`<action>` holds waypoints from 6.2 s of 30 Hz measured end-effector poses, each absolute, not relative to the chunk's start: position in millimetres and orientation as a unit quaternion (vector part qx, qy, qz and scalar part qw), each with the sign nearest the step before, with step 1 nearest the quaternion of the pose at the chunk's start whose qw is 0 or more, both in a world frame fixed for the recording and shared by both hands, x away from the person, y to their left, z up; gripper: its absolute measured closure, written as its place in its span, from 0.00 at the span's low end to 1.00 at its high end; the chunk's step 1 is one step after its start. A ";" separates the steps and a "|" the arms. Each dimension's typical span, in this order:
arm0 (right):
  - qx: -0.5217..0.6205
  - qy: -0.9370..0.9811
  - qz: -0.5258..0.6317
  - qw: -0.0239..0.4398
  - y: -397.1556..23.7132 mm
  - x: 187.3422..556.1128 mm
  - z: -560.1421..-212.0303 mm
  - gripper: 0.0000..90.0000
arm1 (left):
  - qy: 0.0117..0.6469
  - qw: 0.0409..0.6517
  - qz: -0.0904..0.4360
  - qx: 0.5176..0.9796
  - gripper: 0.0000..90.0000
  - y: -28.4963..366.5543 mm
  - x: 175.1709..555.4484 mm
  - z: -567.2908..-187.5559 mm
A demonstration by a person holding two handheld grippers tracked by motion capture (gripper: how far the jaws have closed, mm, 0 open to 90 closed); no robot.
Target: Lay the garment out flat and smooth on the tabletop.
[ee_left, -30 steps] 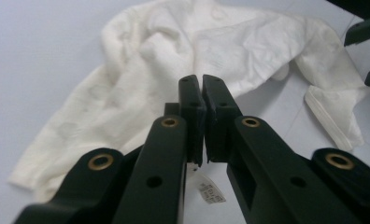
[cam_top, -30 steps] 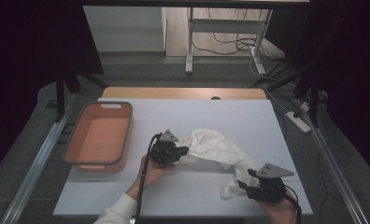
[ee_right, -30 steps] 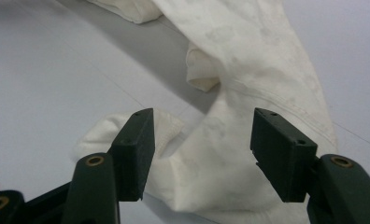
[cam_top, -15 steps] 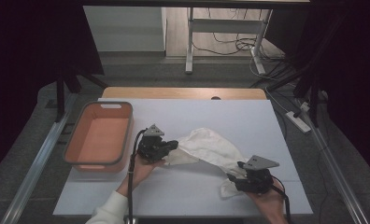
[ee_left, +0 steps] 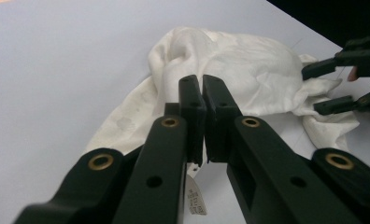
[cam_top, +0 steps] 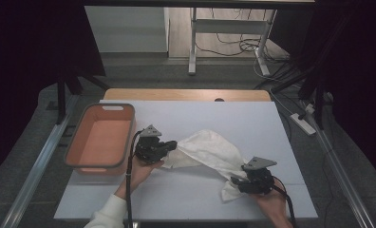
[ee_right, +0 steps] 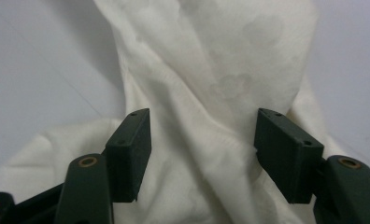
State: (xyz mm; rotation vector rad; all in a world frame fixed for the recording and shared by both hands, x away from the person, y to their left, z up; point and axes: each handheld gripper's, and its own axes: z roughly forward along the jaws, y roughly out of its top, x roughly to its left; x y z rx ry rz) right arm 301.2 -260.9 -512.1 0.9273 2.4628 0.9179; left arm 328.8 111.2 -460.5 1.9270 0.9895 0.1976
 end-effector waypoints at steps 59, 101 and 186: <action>0.133 0.889 0.433 0.063 -106.3 264.4 -468.7 0.63 | 0.408 0.487 0.088 0.768 0.44 117.7 321.0 -444.5; 0.297 0.848 0.410 0.154 -253.7 313.8 -485.8 0.43 | 0.312 0.423 0.054 0.849 0.36 62.9 252.4 -465.1; 0.139 0.844 0.487 0.177 -235.2 258.2 -391.8 0.95 | 0.345 0.514 0.081 0.782 0.92 132.2 245.2 -430.4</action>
